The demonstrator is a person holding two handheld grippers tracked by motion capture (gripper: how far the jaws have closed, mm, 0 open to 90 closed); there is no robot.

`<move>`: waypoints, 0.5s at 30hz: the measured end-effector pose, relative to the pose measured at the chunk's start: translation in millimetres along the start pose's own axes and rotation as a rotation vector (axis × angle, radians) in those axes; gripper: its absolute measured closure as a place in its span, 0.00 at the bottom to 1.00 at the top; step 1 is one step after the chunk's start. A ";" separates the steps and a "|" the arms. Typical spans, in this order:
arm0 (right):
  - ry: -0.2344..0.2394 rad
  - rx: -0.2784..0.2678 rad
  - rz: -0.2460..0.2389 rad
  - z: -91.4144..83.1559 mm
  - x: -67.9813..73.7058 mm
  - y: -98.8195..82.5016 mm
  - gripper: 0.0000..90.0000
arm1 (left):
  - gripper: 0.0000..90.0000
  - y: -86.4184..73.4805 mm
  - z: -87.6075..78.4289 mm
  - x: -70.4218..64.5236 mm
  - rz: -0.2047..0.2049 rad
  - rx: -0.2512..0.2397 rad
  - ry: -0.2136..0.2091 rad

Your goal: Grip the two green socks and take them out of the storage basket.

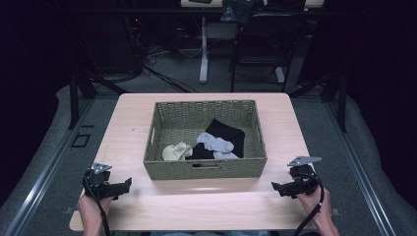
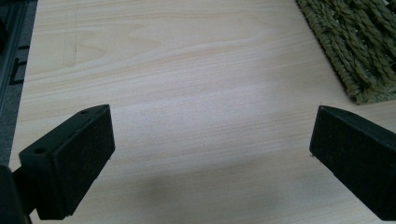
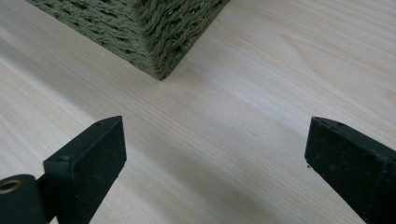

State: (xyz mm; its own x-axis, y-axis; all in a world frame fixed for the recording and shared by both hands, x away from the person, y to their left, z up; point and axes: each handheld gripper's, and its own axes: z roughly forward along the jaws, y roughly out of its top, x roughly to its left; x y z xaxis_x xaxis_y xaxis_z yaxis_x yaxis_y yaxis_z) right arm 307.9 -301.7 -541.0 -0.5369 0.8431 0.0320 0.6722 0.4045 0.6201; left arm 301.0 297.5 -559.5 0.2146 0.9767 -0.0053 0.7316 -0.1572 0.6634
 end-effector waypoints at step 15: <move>0.035 0.003 0.032 6.6 -10.0 -0.5 0.05 | 0.00 2.6 9.7 7.0 -0.014 0.021 0.019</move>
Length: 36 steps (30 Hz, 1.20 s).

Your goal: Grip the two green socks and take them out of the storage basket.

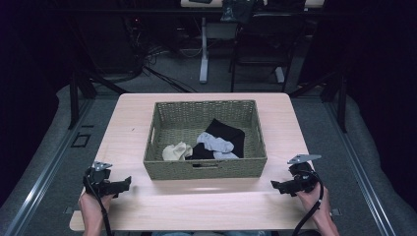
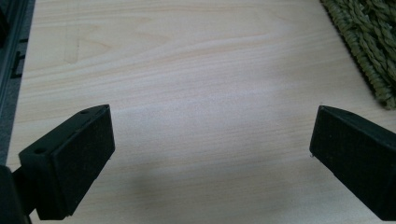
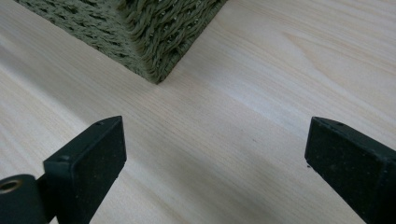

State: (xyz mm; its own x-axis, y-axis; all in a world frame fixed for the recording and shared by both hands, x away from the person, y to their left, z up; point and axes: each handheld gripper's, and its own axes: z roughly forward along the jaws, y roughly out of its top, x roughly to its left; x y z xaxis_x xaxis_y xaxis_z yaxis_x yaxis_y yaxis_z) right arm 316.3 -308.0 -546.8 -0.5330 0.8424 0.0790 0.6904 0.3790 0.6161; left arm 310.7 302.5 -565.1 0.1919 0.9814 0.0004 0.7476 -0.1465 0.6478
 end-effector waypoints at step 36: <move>-0.053 -0.002 -0.023 -2.3 11.5 -1.7 0.06 | 0.00 38.5 -56.3 -19.1 0.040 -0.109 -0.078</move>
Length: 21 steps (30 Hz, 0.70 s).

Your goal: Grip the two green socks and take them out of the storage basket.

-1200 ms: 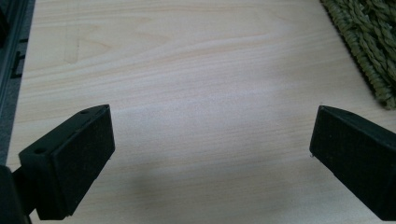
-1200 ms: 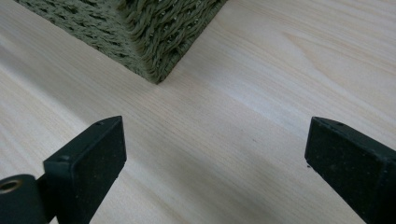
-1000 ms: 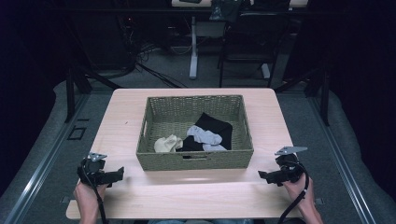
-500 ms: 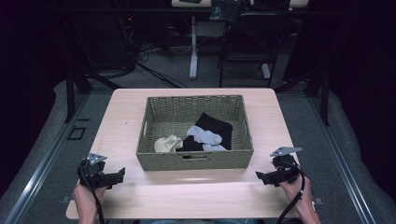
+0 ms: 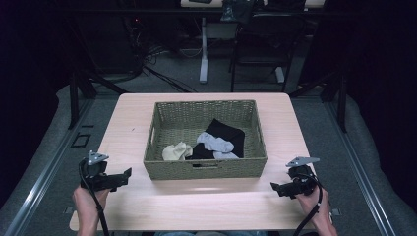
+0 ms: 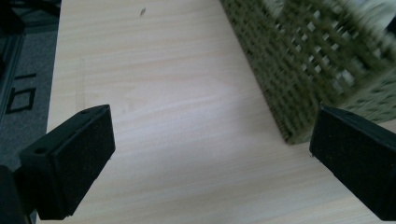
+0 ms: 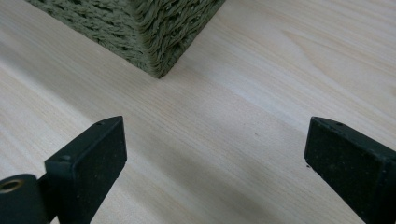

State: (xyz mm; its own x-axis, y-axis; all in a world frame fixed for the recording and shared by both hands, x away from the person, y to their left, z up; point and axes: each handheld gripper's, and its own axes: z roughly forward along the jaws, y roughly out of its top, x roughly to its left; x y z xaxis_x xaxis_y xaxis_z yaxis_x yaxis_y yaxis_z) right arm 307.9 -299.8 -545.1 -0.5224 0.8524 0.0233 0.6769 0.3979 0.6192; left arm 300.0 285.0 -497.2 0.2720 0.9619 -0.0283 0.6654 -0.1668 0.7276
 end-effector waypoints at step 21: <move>-0.014 0.009 -0.013 2.3 2.9 1.3 0.06 | 0.01 88.8 -2.9 -29.4 0.122 -0.015 -0.125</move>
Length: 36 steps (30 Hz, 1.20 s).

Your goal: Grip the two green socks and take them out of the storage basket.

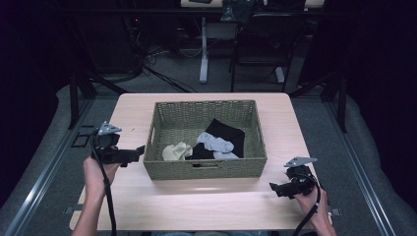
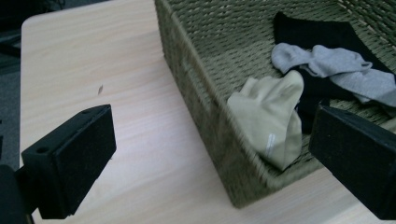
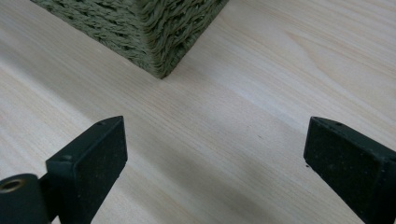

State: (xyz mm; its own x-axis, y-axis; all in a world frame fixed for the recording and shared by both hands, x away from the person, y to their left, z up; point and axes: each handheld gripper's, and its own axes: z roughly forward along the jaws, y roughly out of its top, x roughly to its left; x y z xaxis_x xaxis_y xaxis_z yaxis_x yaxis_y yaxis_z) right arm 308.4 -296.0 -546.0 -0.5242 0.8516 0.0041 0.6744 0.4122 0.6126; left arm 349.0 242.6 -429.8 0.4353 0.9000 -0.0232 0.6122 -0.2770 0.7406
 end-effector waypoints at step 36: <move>0.011 0.011 -0.002 1.3 -4.5 1.0 0.07 | 0.24 61.5 147.4 -65.6 0.237 0.442 -0.172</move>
State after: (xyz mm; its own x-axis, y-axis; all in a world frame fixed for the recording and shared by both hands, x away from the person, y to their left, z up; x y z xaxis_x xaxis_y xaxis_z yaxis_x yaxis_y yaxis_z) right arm 312.1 -299.0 -546.4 -0.5312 0.8471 0.0120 0.6790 0.4172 0.6041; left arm 455.4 116.9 -481.7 0.6745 0.7378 -0.0267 0.6879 -0.6148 0.3858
